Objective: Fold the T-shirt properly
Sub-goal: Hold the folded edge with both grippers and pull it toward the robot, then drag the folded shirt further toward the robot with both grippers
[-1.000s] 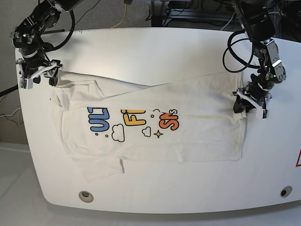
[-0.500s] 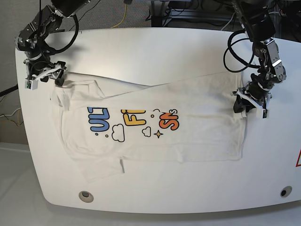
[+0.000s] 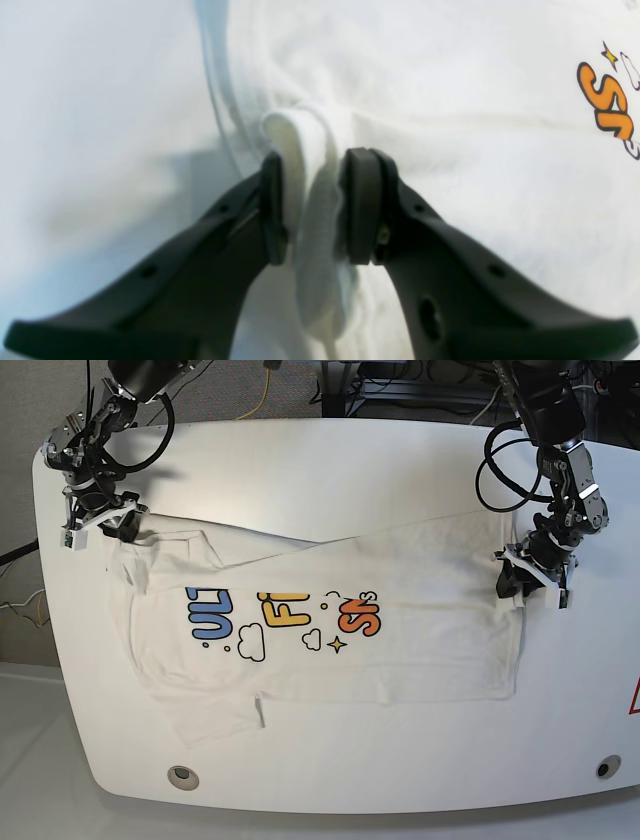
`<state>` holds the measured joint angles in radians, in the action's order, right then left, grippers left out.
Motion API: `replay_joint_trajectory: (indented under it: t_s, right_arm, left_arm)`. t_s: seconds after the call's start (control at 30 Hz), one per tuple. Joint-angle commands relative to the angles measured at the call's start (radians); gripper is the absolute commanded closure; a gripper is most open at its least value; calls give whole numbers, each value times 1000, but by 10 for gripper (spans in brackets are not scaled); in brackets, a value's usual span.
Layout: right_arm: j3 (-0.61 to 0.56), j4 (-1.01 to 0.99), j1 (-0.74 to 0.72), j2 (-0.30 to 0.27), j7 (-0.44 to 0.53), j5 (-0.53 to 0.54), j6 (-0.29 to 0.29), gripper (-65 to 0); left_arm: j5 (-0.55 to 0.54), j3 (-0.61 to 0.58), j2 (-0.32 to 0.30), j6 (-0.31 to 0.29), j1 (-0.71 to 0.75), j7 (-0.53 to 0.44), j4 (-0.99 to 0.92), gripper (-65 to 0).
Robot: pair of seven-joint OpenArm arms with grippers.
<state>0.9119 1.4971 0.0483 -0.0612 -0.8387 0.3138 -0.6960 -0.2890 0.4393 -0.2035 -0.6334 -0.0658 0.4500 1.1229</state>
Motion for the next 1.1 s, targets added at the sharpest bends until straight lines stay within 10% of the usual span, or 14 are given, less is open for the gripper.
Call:
replay_joint_trajectory:
  t_s: [0.0, 1.07]
  right_arm:
    - [2, 17, -12, -18, 28, 9, -2, -35]
    - [5, 23, 61, -41, 28, 9, -2, -11]
  left_arm:
    - [30, -1, -9, 2, 10, 46, 4, -162]
    - [29, 65, -7, -64, 90, 172, 6, -162]
